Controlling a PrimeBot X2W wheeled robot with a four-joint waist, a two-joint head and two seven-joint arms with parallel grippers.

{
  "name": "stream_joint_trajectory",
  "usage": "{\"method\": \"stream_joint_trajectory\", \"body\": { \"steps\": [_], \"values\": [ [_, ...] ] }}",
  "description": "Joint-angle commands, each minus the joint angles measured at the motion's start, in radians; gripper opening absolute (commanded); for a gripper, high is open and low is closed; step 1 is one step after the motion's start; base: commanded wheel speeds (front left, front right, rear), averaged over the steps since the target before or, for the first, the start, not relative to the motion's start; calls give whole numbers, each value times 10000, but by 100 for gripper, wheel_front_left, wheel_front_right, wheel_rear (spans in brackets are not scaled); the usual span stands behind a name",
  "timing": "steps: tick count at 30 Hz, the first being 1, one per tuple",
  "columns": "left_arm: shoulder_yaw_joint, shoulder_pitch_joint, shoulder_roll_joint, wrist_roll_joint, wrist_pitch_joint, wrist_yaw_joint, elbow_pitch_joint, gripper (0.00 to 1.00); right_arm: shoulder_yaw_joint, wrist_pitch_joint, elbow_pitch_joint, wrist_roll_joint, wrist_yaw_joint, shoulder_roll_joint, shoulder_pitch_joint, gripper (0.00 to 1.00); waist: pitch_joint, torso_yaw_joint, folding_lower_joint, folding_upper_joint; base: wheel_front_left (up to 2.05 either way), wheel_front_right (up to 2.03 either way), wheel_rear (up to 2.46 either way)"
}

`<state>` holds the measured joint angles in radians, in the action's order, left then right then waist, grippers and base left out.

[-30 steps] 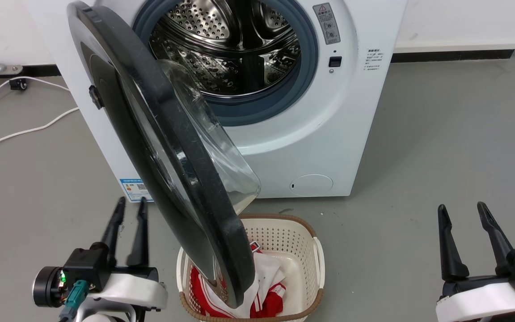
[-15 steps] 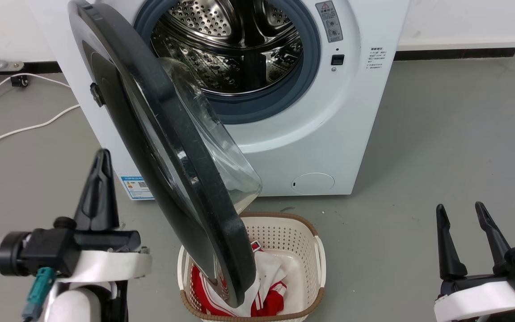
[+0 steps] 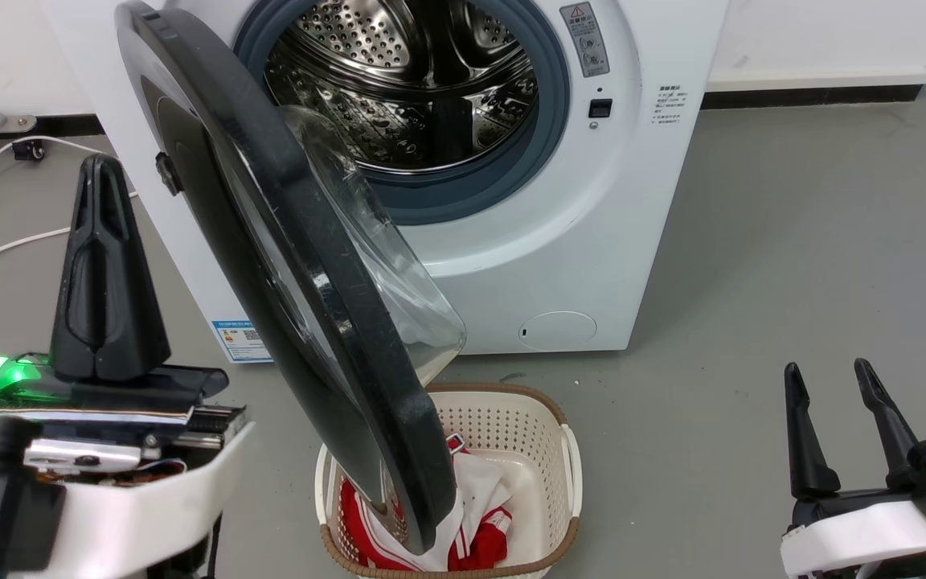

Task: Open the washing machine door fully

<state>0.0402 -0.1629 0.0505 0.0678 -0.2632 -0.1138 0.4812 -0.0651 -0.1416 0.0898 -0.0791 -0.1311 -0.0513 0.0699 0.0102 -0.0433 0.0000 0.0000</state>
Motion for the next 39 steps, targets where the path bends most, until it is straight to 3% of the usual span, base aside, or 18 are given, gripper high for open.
{"method": "stream_joint_trajectory", "body": {
  "steps": [1,9,14,18,24,30,39],
  "values": [
    [-98,-48,-1,31,-21,0,152,0,-23,-31,14,-29,7,22,-103,100,-3,-12,0,0,0,0,0],
    [-1995,534,17,276,180,-123,690,0,-26,34,34,53,5,22,-51,100,-90,-115,0,0,0,0,0],
    [-3558,1041,305,709,1122,-152,535,0,26,74,24,-12,7,22,13,100,-131,-195,0,0,0,0,0],
    [-4268,1476,637,979,1926,-162,388,0,19,110,31,-28,7,22,85,100,-159,-197,0,0,0,0,0],
    [-4766,2303,934,1496,3084,-140,-105,0,41,139,28,-79,7,22,125,100,-180,-201,0,0,0,0,0],
    [-4815,2904,972,1773,4126,239,-642,0,32,152,18,-158,7,22,128,100,-130,-160,0,0,0,0,0],
    [-4601,2294,646,1710,3793,635,-1492,0,54,106,-8,-298,7,22,-59,100,154,-61,0,0,0,0,0]
  ]
}}
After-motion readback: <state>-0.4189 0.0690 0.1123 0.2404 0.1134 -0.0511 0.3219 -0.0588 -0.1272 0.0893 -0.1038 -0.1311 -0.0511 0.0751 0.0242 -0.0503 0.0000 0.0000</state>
